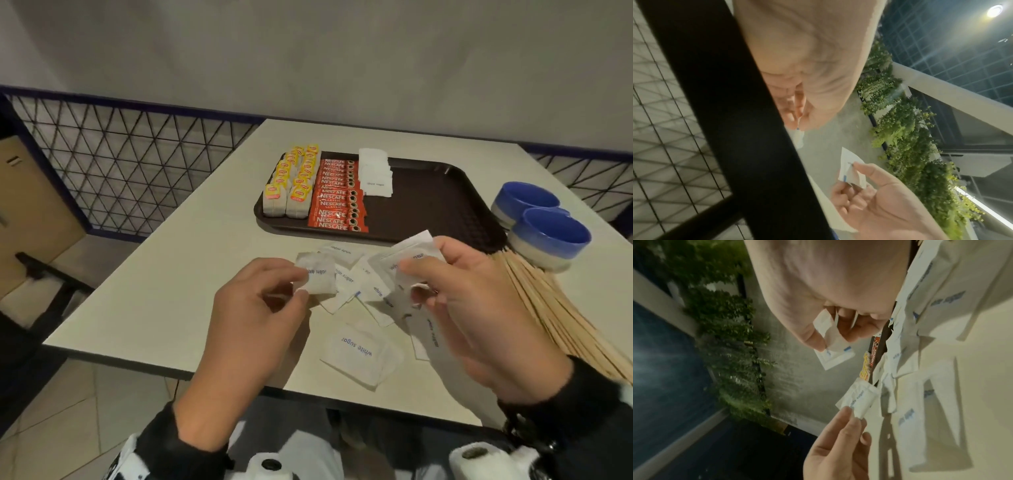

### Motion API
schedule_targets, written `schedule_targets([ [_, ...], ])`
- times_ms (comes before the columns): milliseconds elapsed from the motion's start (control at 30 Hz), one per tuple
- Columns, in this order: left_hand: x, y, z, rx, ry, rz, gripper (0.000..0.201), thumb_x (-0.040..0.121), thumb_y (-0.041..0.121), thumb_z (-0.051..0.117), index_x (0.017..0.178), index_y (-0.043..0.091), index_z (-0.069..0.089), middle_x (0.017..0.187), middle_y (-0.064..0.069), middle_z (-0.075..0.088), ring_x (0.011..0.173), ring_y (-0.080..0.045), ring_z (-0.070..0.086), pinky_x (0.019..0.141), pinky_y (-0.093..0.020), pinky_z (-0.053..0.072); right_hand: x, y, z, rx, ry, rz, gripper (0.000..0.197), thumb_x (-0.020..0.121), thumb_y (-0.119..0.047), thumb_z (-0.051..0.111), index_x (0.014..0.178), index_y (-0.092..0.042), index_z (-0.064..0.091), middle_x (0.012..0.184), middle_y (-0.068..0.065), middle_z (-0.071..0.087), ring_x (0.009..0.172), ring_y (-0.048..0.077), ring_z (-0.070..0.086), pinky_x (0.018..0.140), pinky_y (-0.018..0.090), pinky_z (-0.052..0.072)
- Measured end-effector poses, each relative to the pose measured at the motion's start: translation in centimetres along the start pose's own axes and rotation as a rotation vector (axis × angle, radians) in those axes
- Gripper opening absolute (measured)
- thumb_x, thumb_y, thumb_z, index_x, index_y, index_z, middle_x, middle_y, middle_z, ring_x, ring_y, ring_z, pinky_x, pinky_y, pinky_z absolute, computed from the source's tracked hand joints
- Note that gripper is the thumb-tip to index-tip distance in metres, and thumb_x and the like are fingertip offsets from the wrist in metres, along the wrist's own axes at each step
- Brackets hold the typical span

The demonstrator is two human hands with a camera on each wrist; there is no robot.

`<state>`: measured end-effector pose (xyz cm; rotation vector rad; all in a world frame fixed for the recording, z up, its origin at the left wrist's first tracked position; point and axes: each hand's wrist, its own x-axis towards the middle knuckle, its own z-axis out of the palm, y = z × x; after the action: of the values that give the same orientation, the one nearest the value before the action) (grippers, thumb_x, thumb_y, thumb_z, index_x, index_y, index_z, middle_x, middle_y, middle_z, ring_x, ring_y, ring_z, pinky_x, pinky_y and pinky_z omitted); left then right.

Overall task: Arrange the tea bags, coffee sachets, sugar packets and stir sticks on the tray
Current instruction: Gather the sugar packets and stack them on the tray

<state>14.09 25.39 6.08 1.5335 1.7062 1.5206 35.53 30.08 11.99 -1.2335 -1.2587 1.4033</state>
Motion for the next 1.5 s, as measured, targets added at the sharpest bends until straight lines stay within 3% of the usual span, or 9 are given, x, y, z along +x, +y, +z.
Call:
schedule_targets([
  [33,-0.1,0.4,0.5,-0.061,-0.005,-0.028,0.024,0.084,0.004,0.078,0.096,0.025,0.081,0.103,0.017,0.07,0.091,-0.006,0.068,0.082,-0.02,0.057,-0.2,-0.1,-0.3,0.016,0.021,-0.018,0.008,0.088,-0.008,0.068,0.093,-0.007,0.074,0.095,0.017,0.075,0.083,0.032,0.058,0.068,0.045,0.053],
  [167,-0.4,1.8,2.1,-0.307,-0.057,-0.102,0.027,0.08,0.0,0.081,0.089,0.025,0.083,0.098,0.011,0.075,0.081,-0.01,0.068,0.084,-0.042,0.062,-1.0,0.6,-0.3,0.227,-0.036,-0.002,0.022,0.085,-0.005,0.07,0.107,-0.003,0.073,0.105,0.023,0.074,0.078,0.026,0.056,0.061,0.028,0.045],
  [300,-0.5,2.3,2.6,-0.386,-0.115,-0.104,0.03,0.079,-0.003,0.08,0.09,0.024,0.083,0.097,0.003,0.076,0.078,-0.014,0.065,0.086,-0.054,0.06,-1.1,2.3,0.5,0.302,-0.041,0.047,0.031,0.081,-0.005,0.073,0.112,-0.008,0.069,0.105,0.023,0.074,0.077,0.025,0.059,0.069,0.031,0.053],
  [467,-0.8,2.1,2.5,-0.404,-0.152,-0.09,0.031,0.077,-0.008,0.079,0.09,0.021,0.083,0.096,0.001,0.075,0.079,-0.016,0.064,0.085,-0.052,0.06,-0.6,3.7,0.8,0.297,-0.017,0.072,0.046,0.081,-0.003,0.077,0.121,-0.02,0.064,0.105,0.014,0.075,0.067,0.017,0.066,0.069,0.032,0.059],
  [633,-0.7,1.9,2.3,-0.393,-0.186,-0.125,0.033,0.079,-0.004,0.079,0.092,0.026,0.082,0.081,0.003,0.073,0.078,-0.016,0.063,0.081,-0.048,0.058,-0.3,4.5,1.2,0.274,-0.135,0.036,0.037,0.082,-0.004,0.077,0.117,-0.012,0.068,0.092,0.018,0.073,0.063,0.025,0.061,0.054,0.03,0.053],
  [733,-0.8,2.1,2.5,-0.435,-0.203,-0.123,0.025,0.075,0.015,0.085,0.096,0.028,0.079,0.09,-0.001,0.077,0.086,-0.02,0.07,0.078,-0.031,0.058,-0.4,5.1,1.3,0.219,-0.117,-0.029,0.035,0.08,0.001,0.079,0.109,-0.015,0.068,0.091,0.02,0.073,0.06,0.027,0.062,0.053,0.032,0.052],
  [867,-0.8,2.2,2.8,-0.482,-0.198,-0.124,0.026,0.067,0.011,0.082,0.091,0.017,0.075,0.089,-0.001,0.076,0.077,-0.012,0.071,0.07,-0.015,0.054,-0.7,5.5,1.6,0.184,-0.113,-0.082,0.036,0.072,-0.01,0.084,0.103,-0.022,0.067,0.087,0.019,0.072,0.059,0.029,0.062,0.052,0.033,0.052],
  [1233,-0.9,2.0,2.7,-0.441,-0.316,-0.098,0.028,0.075,-0.004,0.075,0.091,0.019,0.078,0.08,-0.013,0.076,0.071,-0.022,0.074,0.069,-0.019,0.055,-0.9,5.9,0.9,0.21,-0.1,-0.104,0.015,0.079,-0.026,0.079,0.09,-0.018,0.074,0.064,0.023,0.064,0.05,0.03,0.057,0.052,0.037,0.05],
  [1500,-1.1,2.5,2.3,-0.453,-0.282,-0.145,0.02,0.079,0.013,0.067,0.092,0.02,0.081,0.081,-0.01,0.078,0.076,-0.029,0.075,0.075,-0.032,0.06,-1.1,5.7,0.8,0.186,-0.123,-0.096,0.02,0.069,-0.026,0.084,0.086,-0.021,0.075,0.066,0.025,0.065,0.048,0.031,0.056,0.048,0.034,0.049],
])
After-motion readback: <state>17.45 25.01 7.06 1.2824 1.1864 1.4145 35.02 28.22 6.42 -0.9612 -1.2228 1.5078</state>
